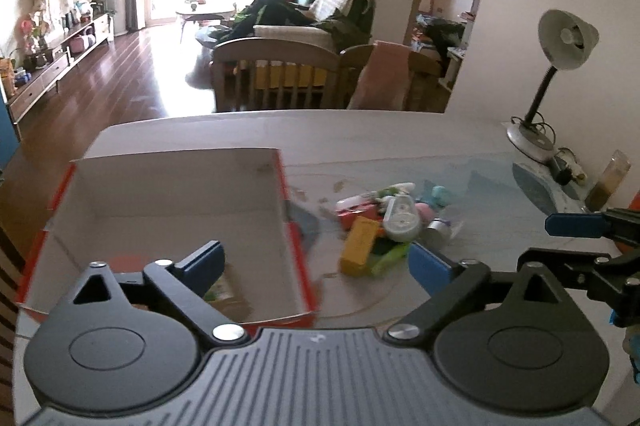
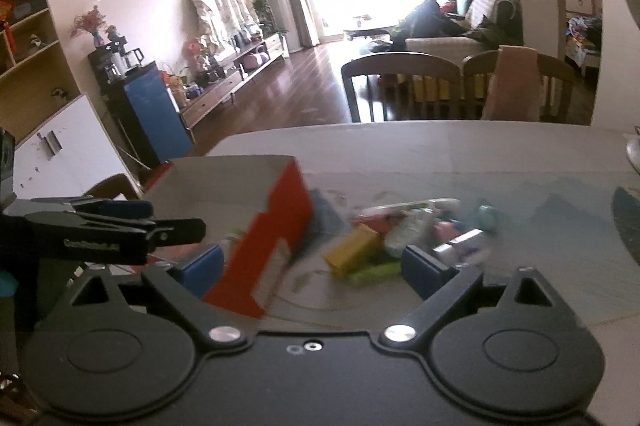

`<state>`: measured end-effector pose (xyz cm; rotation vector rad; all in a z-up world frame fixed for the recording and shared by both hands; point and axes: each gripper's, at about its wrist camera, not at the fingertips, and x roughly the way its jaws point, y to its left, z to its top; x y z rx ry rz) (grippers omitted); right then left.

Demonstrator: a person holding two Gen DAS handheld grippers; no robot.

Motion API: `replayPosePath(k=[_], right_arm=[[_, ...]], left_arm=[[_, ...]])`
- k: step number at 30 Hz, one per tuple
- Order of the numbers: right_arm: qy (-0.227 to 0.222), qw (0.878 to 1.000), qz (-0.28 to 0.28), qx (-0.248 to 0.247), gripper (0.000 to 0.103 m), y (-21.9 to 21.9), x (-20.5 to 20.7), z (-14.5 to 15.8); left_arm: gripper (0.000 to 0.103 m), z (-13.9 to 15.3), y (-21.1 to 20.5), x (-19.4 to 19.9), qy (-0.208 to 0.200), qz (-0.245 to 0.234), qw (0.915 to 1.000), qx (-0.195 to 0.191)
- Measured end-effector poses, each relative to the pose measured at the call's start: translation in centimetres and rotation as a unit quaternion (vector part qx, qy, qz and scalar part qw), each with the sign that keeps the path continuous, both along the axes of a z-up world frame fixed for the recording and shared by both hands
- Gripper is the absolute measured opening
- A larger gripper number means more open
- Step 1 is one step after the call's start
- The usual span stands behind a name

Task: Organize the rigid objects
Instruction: 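Move both tools back to the pile of items on the table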

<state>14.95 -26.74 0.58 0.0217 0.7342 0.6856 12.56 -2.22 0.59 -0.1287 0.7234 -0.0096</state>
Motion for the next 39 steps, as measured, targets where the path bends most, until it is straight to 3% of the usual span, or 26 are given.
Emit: replayPosePath(k=[8,14,22,26,39], right_arm=[[0.014,1.000,-0.019,-0.016,0.095,-5.3,3.4,-2.0],[0.015,0.999,-0.002,-0.044,0.094,-6.8,6.8,-3.8],[0.013,0.996,0.031,-0.081,0.091,-6.6,10.2,-6.4],[0.016,0.995,0.047,-0.091,0.090,-6.2,11.9,-7.4],[0.041,0.988,0.090,-0.120,0.083,-3.4,15.8,-11.7]], left_arm=[[0.102,-2.0,-5.4,3.1,0.009,-0.008,0.9999,0.007],[0.102,-4.6,-7.5,5.9,0.032,0.000,0.9995,-0.006],[0.102,-7.3,-8.4,9.0,0.030,0.032,0.9990,0.007],[0.102,-8.2,-9.3,10.4,0.030,0.021,0.9989,0.029],[0.101,-11.6,-9.1,14.0,0.067,0.028,0.9966,0.038]])
